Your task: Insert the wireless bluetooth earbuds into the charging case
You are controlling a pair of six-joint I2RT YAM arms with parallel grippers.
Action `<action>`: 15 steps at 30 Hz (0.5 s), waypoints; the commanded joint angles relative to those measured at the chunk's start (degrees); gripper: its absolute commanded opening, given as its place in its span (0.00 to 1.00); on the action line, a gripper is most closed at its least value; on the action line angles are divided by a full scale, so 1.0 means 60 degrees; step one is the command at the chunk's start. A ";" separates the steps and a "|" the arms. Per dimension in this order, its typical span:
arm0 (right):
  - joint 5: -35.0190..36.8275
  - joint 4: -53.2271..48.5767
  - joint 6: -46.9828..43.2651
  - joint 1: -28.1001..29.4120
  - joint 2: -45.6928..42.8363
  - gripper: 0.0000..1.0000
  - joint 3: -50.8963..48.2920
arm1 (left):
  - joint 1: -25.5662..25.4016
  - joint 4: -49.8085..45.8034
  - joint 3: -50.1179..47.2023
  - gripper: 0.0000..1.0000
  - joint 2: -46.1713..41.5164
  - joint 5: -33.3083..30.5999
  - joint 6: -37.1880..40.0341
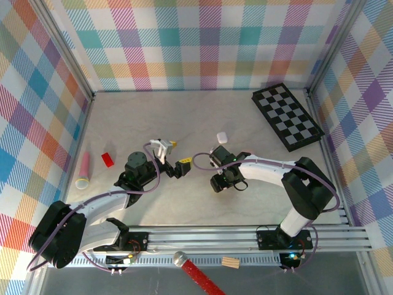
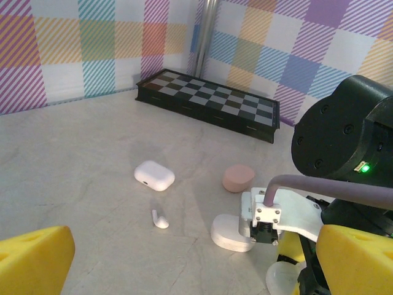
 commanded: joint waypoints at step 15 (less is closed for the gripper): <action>0.0368 0.1795 -0.0907 0.0015 -0.2613 0.41 -0.1002 | 0.0366 -0.3047 0.1130 1.00 -0.1693 -0.0135 -0.2316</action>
